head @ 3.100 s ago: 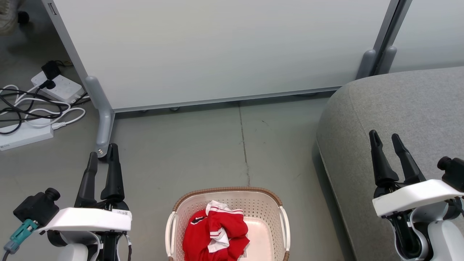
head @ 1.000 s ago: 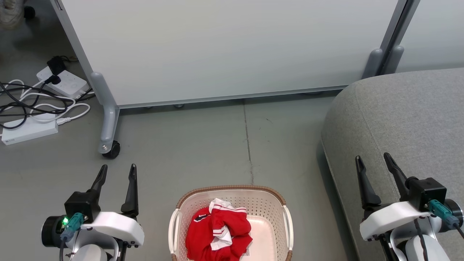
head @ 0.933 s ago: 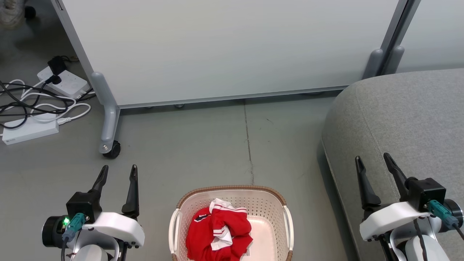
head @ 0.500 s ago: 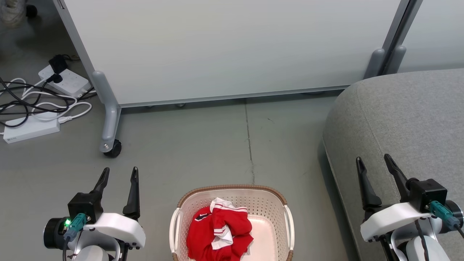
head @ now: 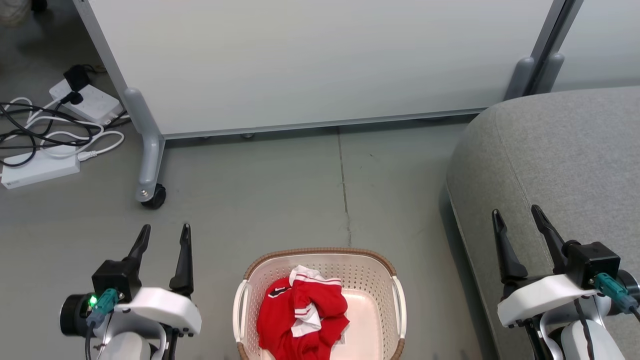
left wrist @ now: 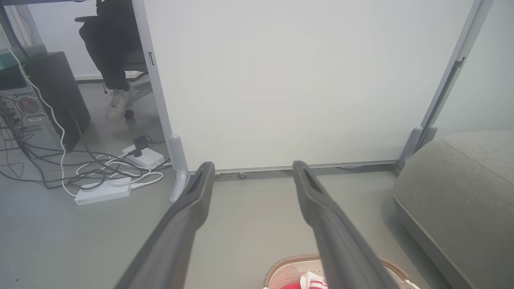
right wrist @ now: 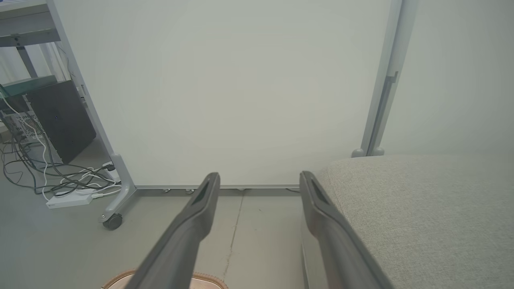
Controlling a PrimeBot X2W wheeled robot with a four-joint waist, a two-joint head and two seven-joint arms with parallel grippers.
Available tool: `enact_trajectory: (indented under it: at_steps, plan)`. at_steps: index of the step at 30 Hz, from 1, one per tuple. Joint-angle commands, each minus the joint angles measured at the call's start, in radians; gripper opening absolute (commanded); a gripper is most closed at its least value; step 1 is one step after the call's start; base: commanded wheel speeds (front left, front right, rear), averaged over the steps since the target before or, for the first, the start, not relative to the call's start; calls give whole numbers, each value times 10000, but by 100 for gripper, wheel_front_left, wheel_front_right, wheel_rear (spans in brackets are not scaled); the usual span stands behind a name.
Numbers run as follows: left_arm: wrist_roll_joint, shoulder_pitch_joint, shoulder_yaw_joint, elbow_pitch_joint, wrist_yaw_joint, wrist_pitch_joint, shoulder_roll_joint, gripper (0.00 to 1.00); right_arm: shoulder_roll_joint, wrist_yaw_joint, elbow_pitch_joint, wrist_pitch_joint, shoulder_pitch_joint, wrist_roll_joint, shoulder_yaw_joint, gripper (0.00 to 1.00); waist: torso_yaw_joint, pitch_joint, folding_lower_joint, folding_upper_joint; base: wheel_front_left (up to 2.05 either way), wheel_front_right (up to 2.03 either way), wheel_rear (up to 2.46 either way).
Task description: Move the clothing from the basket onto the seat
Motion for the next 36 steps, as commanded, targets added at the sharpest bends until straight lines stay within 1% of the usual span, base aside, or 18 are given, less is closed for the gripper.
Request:
enact_trajectory:
  at_steps: [1,7,13,18,19,25,29,36]
  plan:
    - [-18,-258,-16,-72,56,-52,67,100,-66,22,-76,-45,-94,6,-15,100,-19,97,0,-1,0,0,0]
    - [50,-657,-268,-140,-54,-38,-1,100,-62,22,-325,29,-306,80,73,100,-156,656,0,-1,0,0,0]
    - [157,-1436,-682,151,-224,-39,-147,100,-61,22,-667,46,-709,139,245,100,-454,1754,0,-1,0,0,0]
    - [291,-2249,-1147,687,-547,60,-220,100,-61,22,-923,-32,-1182,235,416,100,-755,2770,0,-1,0,0,0]
    - [291,-2249,-1147,687,-547,60,-220,100,-61,22,-923,-32,-1182,235,416,100,-755,2770,0,-1,0,0,0]
    - [543,-3396,-1780,1777,-810,258,-353,100,-62,22,-1268,-156,-1904,374,675,100,-1186,4084,0,-1,0,0,0]
    - [705,-4150,-2232,2746,-941,312,-457,100,-58,22,-1490,-254,-2349,482,844,100,-1480,4885,0,-1,0,0,0]
    - [1459,-5689,-3269,4623,-1121,766,-485,100,-56,22,-1909,-420,-2996,717,968,100,-1899,6255,0,-1,0,0,0]
